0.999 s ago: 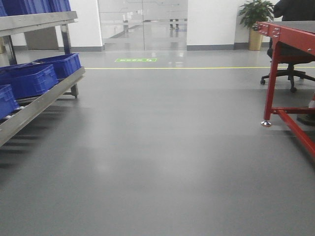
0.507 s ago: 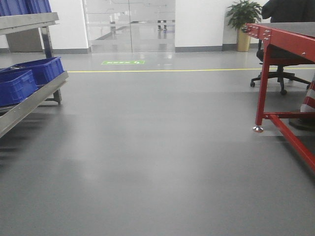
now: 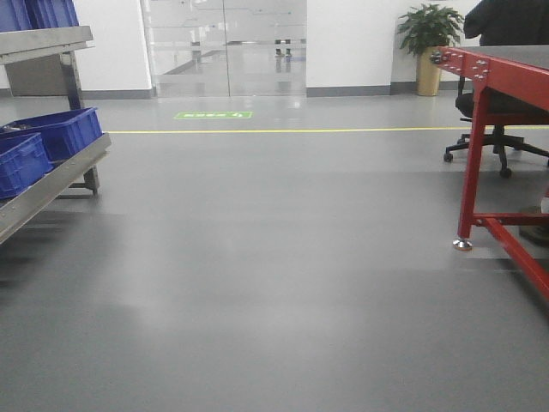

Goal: Move two blue bins to right shelf middle

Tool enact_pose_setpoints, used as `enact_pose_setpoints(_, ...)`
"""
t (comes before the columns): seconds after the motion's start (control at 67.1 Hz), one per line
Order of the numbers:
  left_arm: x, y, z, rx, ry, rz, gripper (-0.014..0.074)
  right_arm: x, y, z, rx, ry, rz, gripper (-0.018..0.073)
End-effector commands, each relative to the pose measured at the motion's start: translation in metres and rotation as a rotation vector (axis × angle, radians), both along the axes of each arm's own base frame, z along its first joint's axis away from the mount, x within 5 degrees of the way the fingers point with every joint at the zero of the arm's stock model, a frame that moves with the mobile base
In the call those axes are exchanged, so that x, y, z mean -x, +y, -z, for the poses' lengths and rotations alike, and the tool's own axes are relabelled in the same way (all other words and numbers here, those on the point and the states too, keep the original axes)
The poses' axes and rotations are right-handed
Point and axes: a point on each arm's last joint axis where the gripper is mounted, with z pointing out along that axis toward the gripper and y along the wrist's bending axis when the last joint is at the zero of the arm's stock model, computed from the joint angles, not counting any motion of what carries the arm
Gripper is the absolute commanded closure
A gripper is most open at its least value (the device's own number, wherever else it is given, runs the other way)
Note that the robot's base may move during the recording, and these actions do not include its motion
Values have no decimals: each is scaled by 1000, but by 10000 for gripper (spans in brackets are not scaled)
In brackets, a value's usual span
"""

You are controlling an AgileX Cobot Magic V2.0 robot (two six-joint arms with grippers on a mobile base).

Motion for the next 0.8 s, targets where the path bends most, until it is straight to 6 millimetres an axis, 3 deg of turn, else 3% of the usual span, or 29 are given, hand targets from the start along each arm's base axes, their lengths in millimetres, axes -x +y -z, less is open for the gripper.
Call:
enact_pose_setpoints(0.0, 5, 5, -16, 33, -100, -7, 707, -1, -7, -15, 3, -119, 41, 718)
enact_pose_setpoints(0.79, 5, 5, -16, 31, -101, -8, 707, -1, -7, -15, 3, -120, 41, 718)
